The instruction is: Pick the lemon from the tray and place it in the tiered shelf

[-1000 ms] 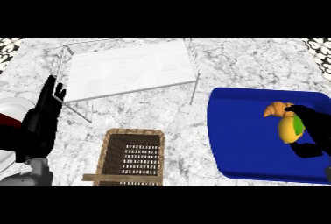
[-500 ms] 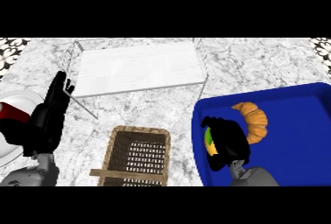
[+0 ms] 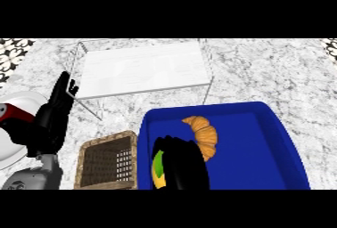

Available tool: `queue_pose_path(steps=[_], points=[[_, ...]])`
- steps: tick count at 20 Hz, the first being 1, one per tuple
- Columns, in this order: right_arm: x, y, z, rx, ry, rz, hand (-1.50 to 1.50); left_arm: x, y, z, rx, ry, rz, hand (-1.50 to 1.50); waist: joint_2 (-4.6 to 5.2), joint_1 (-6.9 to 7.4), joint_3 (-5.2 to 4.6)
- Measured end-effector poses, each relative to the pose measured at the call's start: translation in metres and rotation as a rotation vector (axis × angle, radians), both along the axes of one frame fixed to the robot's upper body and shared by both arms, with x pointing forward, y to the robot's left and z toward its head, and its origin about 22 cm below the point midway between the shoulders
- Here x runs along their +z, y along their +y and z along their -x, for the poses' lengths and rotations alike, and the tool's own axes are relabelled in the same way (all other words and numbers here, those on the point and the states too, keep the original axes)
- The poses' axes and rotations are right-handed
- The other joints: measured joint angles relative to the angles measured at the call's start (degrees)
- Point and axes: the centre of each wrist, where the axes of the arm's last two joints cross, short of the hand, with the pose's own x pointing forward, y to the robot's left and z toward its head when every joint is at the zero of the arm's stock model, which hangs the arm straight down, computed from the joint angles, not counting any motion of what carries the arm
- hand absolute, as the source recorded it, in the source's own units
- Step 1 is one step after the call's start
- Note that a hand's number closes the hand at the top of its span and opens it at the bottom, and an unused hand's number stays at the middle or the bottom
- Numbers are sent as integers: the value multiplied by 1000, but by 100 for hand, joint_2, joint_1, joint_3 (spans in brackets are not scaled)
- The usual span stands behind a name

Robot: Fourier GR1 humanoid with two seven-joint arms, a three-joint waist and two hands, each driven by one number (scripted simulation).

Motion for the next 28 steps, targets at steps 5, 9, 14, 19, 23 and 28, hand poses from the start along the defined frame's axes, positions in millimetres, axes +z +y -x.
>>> queue_pose_path(steps=[5,9,14,19,23,28], points=[[43,10,8,-35,-163,-128,150,-3,5,1,13,6,-8,0,-30,-65,-5],[70,14,8,-61,-286,-160,150,-7,4,3,26,11,-7,0,-50,-141,-9],[96,20,-4,-97,-374,-161,150,-6,7,2,29,6,-8,0,-35,-172,-10],[115,27,-23,-140,-420,-158,150,-2,4,-2,29,6,-4,0,-11,-172,-5],[123,32,-43,-181,-435,-154,150,-1,6,0,20,0,-2,0,7,-136,-2],[130,37,-69,-223,-440,-162,150,-3,7,-1,28,-1,-4,0,34,-142,3]])
